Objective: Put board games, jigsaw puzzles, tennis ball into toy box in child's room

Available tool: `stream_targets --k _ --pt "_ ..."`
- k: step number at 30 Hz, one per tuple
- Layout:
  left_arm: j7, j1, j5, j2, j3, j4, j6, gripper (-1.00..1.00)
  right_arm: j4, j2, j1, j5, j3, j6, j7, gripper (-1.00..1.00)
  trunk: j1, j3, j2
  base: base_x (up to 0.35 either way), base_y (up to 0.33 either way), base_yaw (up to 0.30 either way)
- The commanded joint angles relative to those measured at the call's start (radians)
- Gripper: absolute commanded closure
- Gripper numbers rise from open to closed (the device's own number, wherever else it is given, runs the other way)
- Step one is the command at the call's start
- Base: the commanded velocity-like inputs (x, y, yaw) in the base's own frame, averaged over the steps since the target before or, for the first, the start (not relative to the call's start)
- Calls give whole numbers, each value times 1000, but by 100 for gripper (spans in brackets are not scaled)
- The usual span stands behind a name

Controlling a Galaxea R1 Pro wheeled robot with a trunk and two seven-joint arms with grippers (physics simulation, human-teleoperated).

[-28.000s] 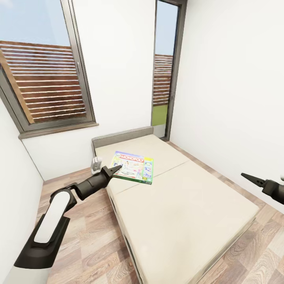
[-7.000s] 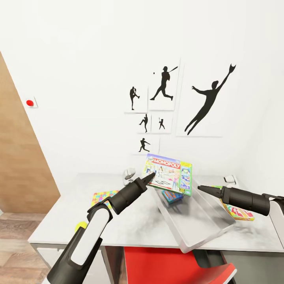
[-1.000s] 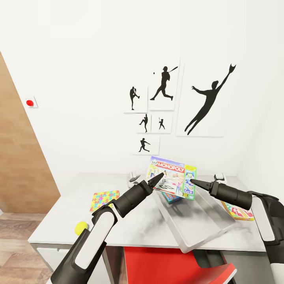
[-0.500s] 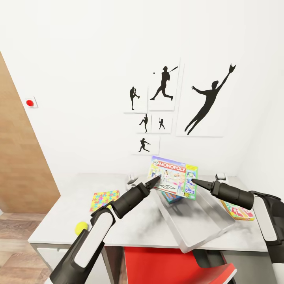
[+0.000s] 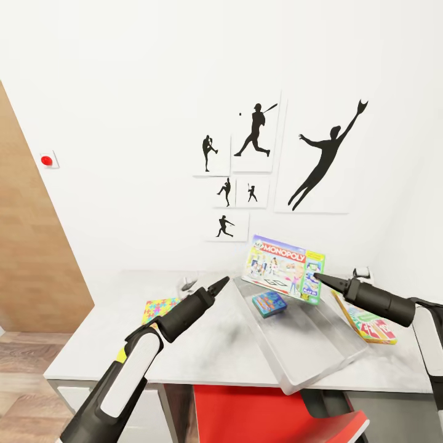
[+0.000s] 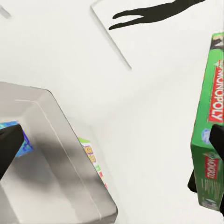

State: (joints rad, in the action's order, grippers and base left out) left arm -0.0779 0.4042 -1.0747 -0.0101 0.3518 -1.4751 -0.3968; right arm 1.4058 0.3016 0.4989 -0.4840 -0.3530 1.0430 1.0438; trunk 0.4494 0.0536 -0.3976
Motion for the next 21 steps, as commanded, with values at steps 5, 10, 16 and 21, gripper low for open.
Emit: stream_targets --k 5,10,16,21 --pt "1 -32 -5 11 -89 2 -5 -100 -58 75 18 -3 -27 4 15 100 1 2 -2 0 0 0" --pt "2 -56 -5 14 -140 15 -5 -100 -172 158 61 -20 -34 4 31 100 1 2 -2 0 0 0" --pt "2 -77 -5 16 -175 35 -6 -100 -303 243 118 -27 -28 4 63 100 1 2 -2 0 0 0" --pt "-1 -98 -6 18 -193 43 -6 -100 -366 306 170 -18 26 4 91 100 1 2 -2 0 0 0"
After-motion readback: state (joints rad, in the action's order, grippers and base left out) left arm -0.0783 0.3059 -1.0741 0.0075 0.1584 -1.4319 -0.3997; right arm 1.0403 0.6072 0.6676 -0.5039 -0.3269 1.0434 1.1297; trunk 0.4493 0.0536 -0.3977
